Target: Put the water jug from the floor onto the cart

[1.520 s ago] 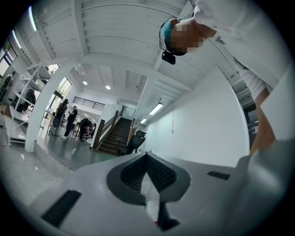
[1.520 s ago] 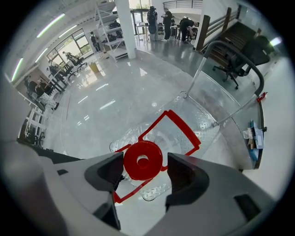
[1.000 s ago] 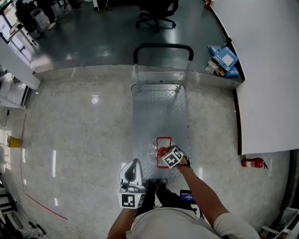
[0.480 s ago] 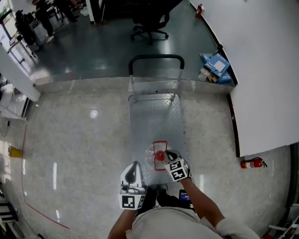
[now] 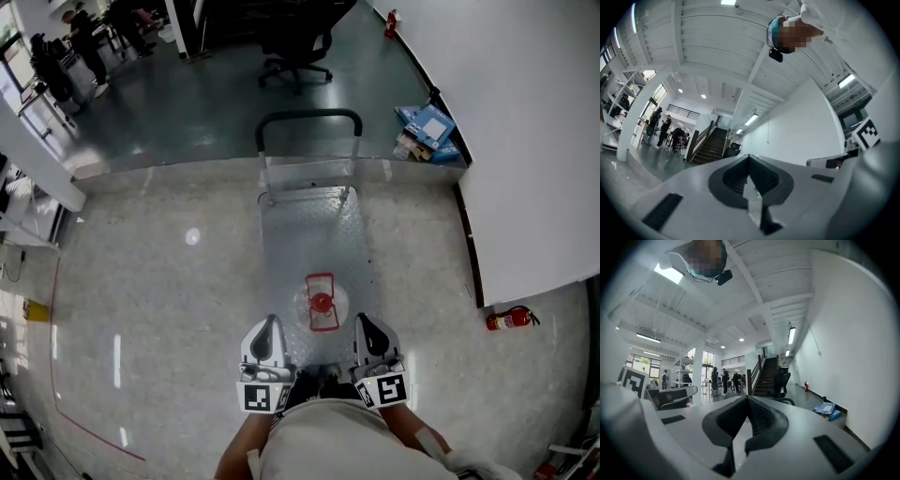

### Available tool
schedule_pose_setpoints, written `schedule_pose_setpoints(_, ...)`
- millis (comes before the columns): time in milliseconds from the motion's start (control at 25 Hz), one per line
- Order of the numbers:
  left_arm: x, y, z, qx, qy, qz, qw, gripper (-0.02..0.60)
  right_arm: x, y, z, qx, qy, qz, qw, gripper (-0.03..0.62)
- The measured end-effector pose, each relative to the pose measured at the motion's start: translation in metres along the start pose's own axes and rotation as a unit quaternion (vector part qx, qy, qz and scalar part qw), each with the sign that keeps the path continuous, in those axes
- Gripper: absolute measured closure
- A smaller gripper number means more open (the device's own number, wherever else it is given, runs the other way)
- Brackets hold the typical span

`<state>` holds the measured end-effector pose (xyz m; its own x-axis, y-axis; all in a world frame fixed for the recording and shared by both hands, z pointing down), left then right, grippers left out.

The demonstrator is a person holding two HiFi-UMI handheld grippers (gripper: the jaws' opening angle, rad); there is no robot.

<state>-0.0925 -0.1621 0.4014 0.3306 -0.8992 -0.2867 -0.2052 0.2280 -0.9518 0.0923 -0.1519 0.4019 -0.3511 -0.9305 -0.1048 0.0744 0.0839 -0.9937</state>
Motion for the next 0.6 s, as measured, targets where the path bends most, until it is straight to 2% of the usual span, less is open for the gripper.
schedule_pose_setpoints(200,-0.0042,0.0002,0.0035,-0.008,0.000,0.001,1.0000,0.578,0.0020,-0.0053,-0.0060,-0.017,0.027,-0.016,0.999,0.583)
schedule_pose_setpoints(600,-0.0012,0.0056,0.0094,0.001,-0.005,0.009,0.9999,0.578,0.0017,0.0009,-0.0028,-0.020,0.033,-0.009,0.999,0.583)
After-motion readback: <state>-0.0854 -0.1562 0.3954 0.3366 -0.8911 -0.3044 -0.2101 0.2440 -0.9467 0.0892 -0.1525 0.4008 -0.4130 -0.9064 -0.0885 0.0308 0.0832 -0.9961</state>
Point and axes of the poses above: the fingertips, and each gripper's own axes: x forward along the fingers, z to its right, y out of its top, the point moved 1 cm from there along -x, backward along the fingers, and after that the axes turned 7 degrees about z, right-handed, at the moved point
